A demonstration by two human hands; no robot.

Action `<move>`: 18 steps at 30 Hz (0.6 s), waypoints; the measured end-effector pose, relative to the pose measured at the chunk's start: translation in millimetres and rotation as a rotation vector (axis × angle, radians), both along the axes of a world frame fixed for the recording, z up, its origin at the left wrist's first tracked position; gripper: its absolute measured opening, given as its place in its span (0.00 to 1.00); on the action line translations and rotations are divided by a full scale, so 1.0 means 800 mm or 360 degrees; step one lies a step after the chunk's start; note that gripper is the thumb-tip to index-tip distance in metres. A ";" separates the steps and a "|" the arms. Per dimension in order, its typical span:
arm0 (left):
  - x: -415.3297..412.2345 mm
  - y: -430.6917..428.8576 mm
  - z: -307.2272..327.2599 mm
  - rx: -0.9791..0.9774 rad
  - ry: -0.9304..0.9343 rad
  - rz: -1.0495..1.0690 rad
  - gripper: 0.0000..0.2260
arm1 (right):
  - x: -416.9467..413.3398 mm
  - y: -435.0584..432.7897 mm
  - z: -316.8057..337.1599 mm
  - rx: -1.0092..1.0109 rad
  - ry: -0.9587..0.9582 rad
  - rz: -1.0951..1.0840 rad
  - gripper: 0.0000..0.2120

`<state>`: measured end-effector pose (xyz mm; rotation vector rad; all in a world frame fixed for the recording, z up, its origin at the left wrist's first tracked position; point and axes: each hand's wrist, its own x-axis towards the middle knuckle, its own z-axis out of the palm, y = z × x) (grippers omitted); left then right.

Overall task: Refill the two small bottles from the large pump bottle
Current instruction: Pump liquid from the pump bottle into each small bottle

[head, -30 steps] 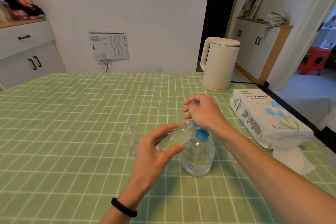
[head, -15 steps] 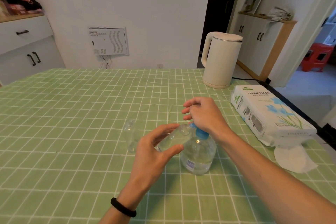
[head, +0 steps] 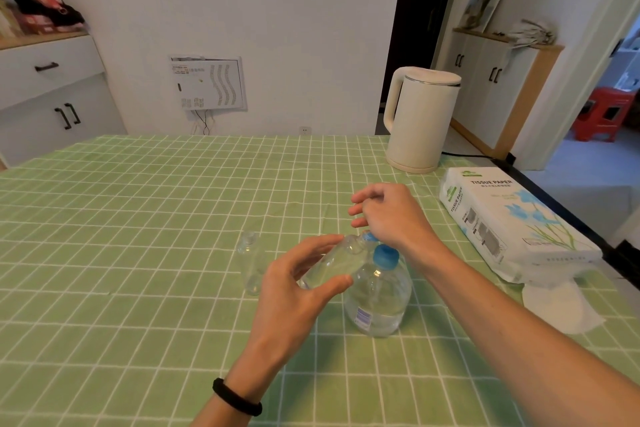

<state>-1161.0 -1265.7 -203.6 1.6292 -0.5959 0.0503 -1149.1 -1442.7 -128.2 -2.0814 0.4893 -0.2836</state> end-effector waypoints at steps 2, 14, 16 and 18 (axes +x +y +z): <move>-0.001 0.000 -0.002 0.0001 0.0022 0.0006 0.21 | 0.000 0.001 -0.006 0.0029 0.0011 -0.0002 0.15; -0.005 0.002 0.004 0.0020 0.0040 0.0027 0.21 | -0.001 0.004 0.002 -0.0009 0.0035 -0.0018 0.13; -0.004 0.001 0.005 0.0024 0.0025 0.0041 0.22 | 0.000 0.004 0.005 -0.0046 0.0037 -0.0009 0.11; -0.003 0.001 0.006 0.0025 0.0020 0.0044 0.22 | 0.000 0.003 0.005 -0.0049 0.0037 -0.0003 0.12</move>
